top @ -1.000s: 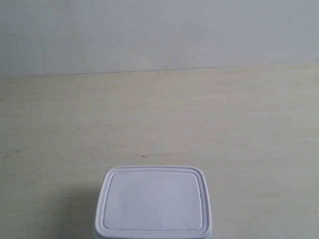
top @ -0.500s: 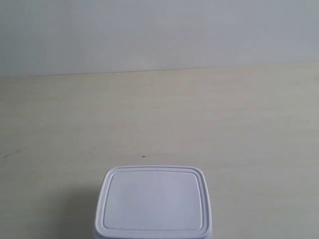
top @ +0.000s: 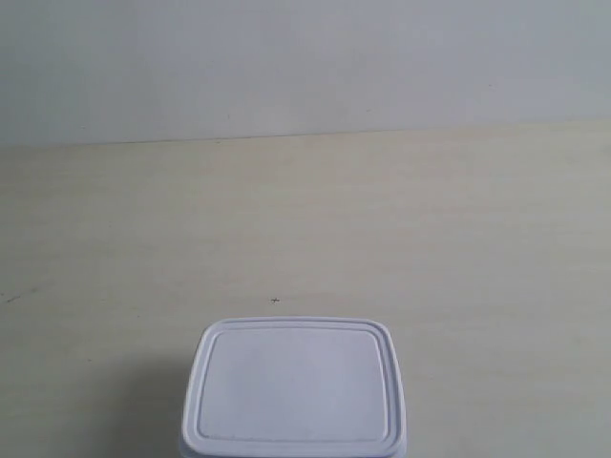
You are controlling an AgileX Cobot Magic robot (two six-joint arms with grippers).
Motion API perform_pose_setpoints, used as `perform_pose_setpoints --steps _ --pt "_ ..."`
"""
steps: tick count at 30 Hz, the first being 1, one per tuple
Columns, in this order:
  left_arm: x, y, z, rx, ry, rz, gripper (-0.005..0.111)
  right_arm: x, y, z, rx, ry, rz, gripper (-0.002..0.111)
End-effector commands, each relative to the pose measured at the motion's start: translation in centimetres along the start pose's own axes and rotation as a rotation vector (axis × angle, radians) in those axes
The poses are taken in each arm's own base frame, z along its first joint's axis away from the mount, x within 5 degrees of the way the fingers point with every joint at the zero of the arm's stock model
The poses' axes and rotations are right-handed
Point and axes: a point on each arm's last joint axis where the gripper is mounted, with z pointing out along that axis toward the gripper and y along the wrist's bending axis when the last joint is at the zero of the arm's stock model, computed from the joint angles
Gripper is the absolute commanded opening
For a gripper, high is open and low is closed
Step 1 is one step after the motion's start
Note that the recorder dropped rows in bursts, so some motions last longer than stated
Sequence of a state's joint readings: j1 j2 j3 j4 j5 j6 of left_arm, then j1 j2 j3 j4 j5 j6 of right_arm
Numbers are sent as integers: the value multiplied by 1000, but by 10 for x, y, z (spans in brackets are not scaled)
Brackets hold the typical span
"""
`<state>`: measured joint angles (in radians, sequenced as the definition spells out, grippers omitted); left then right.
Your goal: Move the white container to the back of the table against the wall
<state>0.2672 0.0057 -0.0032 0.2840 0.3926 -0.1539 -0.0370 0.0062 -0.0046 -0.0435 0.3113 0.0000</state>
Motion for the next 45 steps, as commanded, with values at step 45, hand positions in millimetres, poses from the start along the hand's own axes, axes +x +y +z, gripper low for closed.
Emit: perform_pose_setpoints --steps 45 --pt "-82 -17 -59 653 -1043 -637 0 -92 13 -31 -418 -634 648 0"
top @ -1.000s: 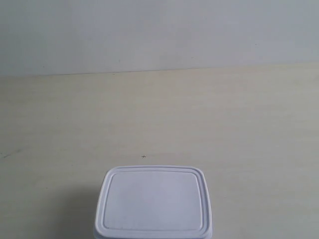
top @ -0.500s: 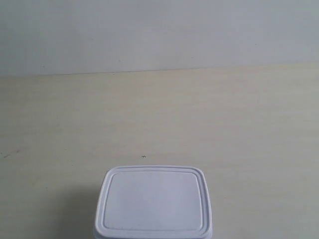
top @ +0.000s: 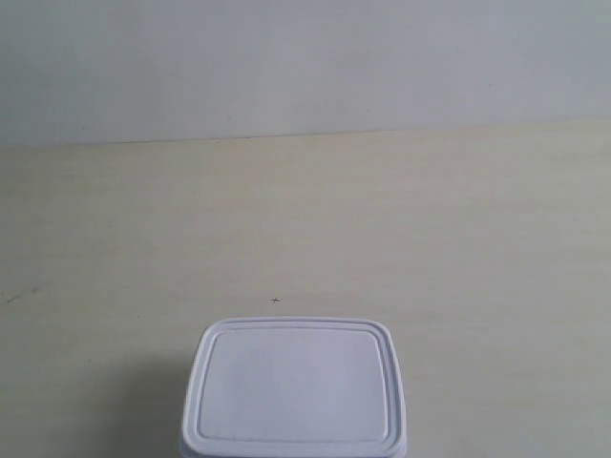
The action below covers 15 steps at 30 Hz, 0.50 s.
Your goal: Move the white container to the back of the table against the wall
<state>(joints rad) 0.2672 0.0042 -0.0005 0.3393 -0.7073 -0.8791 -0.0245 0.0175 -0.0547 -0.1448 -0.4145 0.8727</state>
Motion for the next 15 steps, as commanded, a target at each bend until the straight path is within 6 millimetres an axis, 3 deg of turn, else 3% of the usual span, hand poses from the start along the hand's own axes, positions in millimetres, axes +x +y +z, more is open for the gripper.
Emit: perform_pose_setpoints --steps 1,5,9,15 --pt "-7 -8 -1 94 -74 -87 0 -4 19 16 -68 134 -52 0" --pt "-2 -8 2 67 24 -129 0 -2 32 37 -123 283 -117 0" --pt "-2 -21 22 106 255 -56 0 7 44 56 -229 469 -109 0" --pt "-8 -37 53 209 476 -84 0 23 40 77 -274 622 -90 0"
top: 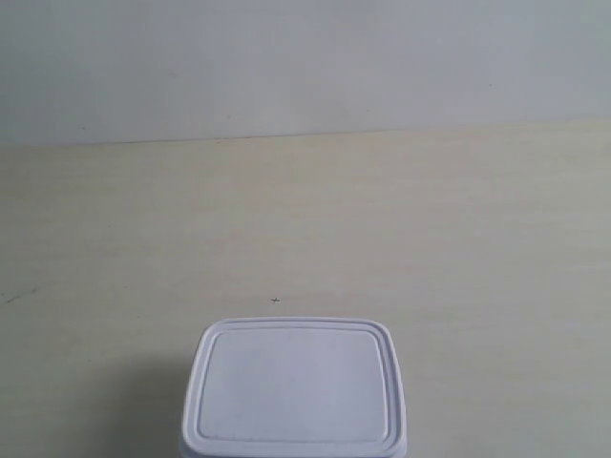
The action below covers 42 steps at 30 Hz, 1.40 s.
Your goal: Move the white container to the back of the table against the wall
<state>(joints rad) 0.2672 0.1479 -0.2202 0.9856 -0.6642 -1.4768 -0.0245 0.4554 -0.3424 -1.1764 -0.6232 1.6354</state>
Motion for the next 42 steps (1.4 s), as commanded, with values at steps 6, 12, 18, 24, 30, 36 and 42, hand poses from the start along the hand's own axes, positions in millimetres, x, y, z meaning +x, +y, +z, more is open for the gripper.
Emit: perform_pose_setpoints --steps 6,12,18,24,30,36,42 --pt "-7 9 35 12 186 -114 0 1 -15 29 -22 102 62 0" --pt "-20 29 56 -134 170 -121 0 -32 -20 50 53 57 131 0" --pt "-27 43 78 -190 203 -109 0 -49 -31 69 151 74 140 0" --pt "-11 52 89 -151 321 -102 0 -38 -29 78 39 199 18 0" --pt "22 42 105 27 492 -200 0 -18 -25 88 -96 345 -18 0" --pt "69 24 115 78 729 -179 0 20 -11 105 -197 549 -32 0" --pt "107 -3 112 127 921 -101 0 55 7 108 -230 737 -3 0"
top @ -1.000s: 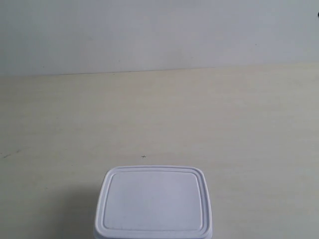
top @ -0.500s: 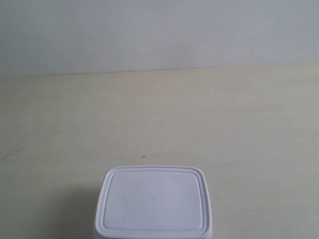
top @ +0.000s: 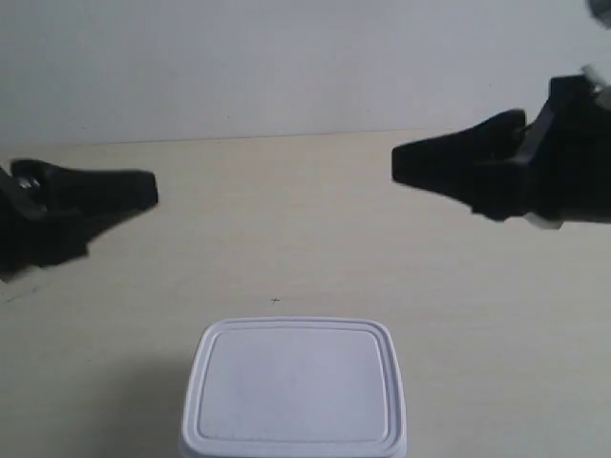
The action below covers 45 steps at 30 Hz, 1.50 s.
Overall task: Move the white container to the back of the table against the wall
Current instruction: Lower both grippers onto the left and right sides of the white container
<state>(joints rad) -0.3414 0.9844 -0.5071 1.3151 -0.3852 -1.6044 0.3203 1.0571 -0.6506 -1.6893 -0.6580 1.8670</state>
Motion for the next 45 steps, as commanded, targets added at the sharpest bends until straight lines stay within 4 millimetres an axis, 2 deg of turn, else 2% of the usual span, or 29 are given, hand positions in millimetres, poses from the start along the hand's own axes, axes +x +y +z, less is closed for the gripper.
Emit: perform_pose_setpoints --steps 1,6,10,15,19,25,31,35,40,45 --pt "20 -14 18 -15 124 63 0 15 11 14 -33 91 24 0" --pt "43 -19 26 -109 216 103 0 36 15 20 -19 144 29 0" --pt "64 -19 27 -153 291 116 0 60 14 23 -10 217 48 0" --pt "110 -19 25 -119 468 105 0 103 19 46 -34 415 58 0" --pt "126 -31 20 2 537 87 0 124 35 59 -91 530 30 0" --pt "134 -29 21 -16 574 81 0 137 52 61 -151 586 -7 0" --pt "156 -21 33 -68 695 83 0 159 35 73 -34 675 15 0" --pt "157 -19 37 -87 706 90 0 170 24 80 38 715 12 0" --pt "152 -19 45 -118 690 107 0 170 17 83 117 694 14 0" --pt "153 -18 62 -153 708 153 0 169 13 83 160 674 7 0"
